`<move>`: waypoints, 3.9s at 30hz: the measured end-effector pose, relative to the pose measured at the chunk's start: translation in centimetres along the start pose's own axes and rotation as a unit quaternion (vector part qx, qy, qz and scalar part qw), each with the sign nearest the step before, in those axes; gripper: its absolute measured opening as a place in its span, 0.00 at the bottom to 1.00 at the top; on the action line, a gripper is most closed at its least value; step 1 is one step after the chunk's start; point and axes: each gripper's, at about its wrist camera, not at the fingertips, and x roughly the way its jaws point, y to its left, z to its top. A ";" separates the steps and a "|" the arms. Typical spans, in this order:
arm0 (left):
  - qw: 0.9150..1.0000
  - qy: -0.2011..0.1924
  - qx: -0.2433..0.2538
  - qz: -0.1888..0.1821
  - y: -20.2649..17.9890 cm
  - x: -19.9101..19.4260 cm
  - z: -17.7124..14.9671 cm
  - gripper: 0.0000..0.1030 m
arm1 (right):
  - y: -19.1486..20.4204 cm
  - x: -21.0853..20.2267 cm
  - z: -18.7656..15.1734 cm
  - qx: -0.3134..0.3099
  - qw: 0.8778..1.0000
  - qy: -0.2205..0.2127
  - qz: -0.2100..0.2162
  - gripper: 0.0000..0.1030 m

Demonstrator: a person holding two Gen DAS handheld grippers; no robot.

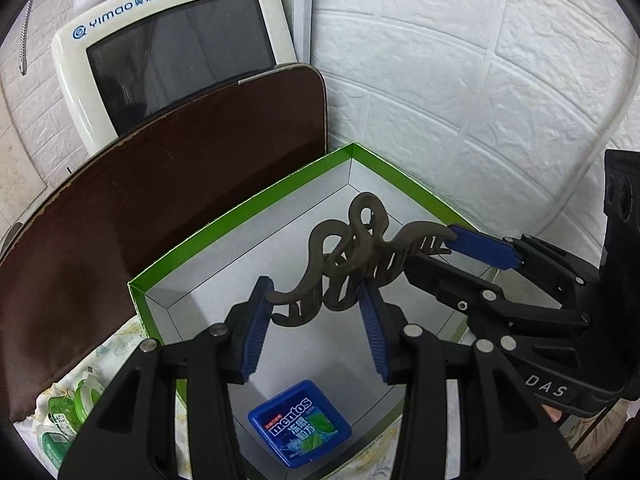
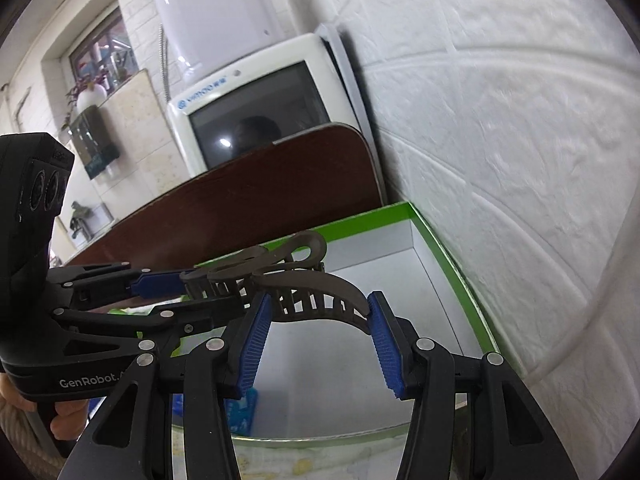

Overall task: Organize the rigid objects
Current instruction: 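Carry the brown clip into the box and open the right gripper, then move the right tool back to the blue medicine box, then close the right gripper on the blue medicine box and lift it, then carry the medicine box into the box and open the right gripper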

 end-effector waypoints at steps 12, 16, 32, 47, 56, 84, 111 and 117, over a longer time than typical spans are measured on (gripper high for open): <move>1.000 0.021 -0.001 -0.010 -0.1 2.3 -0.3 0.37 | -1.7 1.1 -1.3 0.021 0.999 0.013 -0.041 0.51; 1.000 0.022 -0.006 -0.007 0.3 1.9 -1.1 0.38 | -1.6 1.2 -1.7 0.021 0.999 0.019 -0.041 0.51; 0.997 -0.044 -0.043 0.040 4.2 -6.4 -4.9 0.60 | 3.9 -1.5 -1.3 -0.029 1.000 0.006 -0.006 0.51; 0.959 -0.076 -0.212 0.170 18.4 -16.5 -19.6 0.65 | 19.4 0.7 -6.7 -0.129 0.977 0.113 0.127 0.51; 0.939 -0.051 -0.281 0.190 25.4 -18.5 -29.1 0.64 | 29.6 4.9 -14.2 -0.138 0.933 0.257 0.212 0.51; 0.968 -0.013 -0.246 0.039 24.8 -14.1 -33.0 0.55 | 33.8 10.1 -17.1 -0.080 0.943 0.292 0.136 0.51; 0.960 -0.065 -0.248 0.112 20.5 -19.2 -27.6 0.49 | 33.9 5.1 -13.2 -0.128 0.953 0.194 0.195 0.44; 0.969 -0.078 -0.206 0.109 17.4 -18.5 -22.5 0.49 | 30.5 1.8 -9.9 -0.133 0.966 0.113 0.192 0.44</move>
